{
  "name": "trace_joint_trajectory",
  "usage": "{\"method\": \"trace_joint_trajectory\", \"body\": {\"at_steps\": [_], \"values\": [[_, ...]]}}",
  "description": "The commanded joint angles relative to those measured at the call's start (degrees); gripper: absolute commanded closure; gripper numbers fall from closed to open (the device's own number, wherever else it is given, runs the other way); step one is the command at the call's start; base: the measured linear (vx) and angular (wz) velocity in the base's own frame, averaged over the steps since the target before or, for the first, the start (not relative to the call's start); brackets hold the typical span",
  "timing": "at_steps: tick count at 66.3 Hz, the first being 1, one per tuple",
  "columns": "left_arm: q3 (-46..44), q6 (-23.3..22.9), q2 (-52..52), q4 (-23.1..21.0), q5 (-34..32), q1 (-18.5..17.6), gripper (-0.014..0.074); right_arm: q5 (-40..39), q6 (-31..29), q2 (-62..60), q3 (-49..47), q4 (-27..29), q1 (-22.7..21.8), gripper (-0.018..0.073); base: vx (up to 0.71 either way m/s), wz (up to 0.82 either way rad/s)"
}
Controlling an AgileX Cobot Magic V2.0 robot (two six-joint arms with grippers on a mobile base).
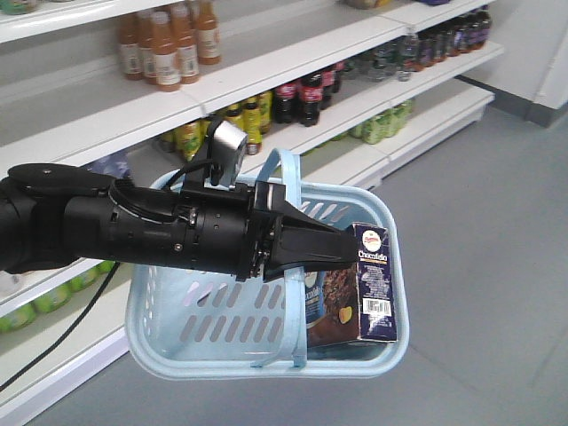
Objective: Left arm holds basket, right arm returns cookies
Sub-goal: 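Keep holding the basket with the left gripper while turning the base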
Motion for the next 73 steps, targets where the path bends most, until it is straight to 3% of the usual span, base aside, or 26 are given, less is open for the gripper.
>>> {"method": "trace_joint_trajectory", "body": {"at_steps": [1,73], "values": [[-1.5,0.8,-2.8,-7.1,3.2,-0.2,0.0599,-4.5,-0.4,-0.7,1.1,-0.1,-0.3,0.057,0.21,-0.83],[-1.5,0.8,-2.8,-7.1,3.2,-0.2,0.0599,-4.5,-0.4,-0.7,1.1,-0.1,-0.3,0.057,0.18,-0.68]]}}
